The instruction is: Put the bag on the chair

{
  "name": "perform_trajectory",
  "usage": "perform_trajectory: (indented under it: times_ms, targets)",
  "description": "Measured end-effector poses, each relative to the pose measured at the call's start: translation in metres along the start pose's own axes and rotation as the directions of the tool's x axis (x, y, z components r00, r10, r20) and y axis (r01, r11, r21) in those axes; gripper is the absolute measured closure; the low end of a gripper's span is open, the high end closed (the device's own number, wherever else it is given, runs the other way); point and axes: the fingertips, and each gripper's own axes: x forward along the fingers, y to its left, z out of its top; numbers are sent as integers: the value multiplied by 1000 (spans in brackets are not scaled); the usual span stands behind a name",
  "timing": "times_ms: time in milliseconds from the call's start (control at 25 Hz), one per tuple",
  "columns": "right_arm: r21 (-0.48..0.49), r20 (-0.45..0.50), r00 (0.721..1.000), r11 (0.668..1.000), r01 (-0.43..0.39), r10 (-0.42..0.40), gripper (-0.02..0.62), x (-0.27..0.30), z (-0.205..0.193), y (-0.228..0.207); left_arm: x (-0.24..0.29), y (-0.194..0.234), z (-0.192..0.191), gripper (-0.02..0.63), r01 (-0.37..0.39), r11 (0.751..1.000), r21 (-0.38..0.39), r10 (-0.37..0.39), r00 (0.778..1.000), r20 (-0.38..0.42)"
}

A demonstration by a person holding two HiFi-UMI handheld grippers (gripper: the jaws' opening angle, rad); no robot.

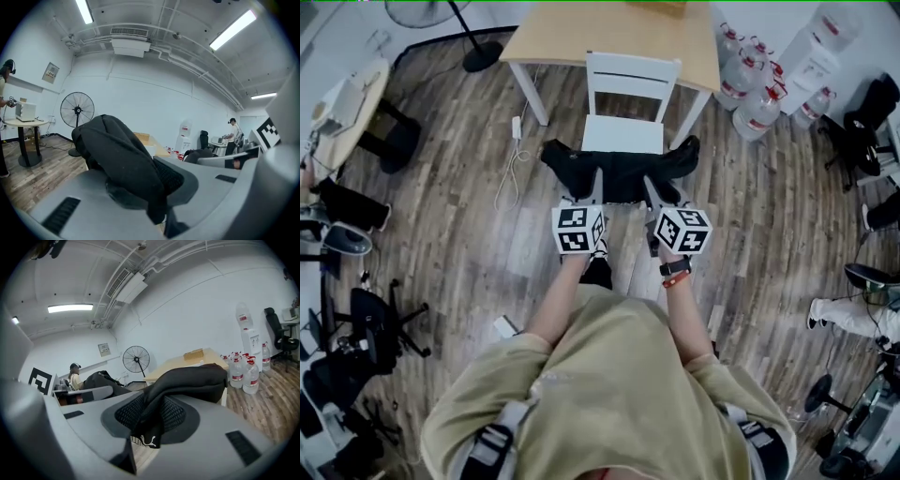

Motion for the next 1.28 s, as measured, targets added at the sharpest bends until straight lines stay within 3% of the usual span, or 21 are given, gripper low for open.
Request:
perform_trajectory:
  times_ms: [240, 560, 840, 1280]
  targets:
    - [21, -50, 999, 1000, 9, -8, 488, 79, 13, -5, 57, 59, 9, 554, 3, 998, -58, -7, 998, -60]
    - [49, -49, 998, 998, 45, -43, 488, 150, 37, -24, 128, 98, 38, 553, 51, 998, -32, -53, 997, -47]
    - [88, -87, 994, 993, 80, -72, 485, 172, 36, -66, 179, 92, 24, 553, 83, 995, -46, -88, 991, -99]
    - [152, -204, 978, 986, 71, -39, 486, 227, 15, -122, 242, 104, -14, 552, 29, 995, -95, -46, 982, -182]
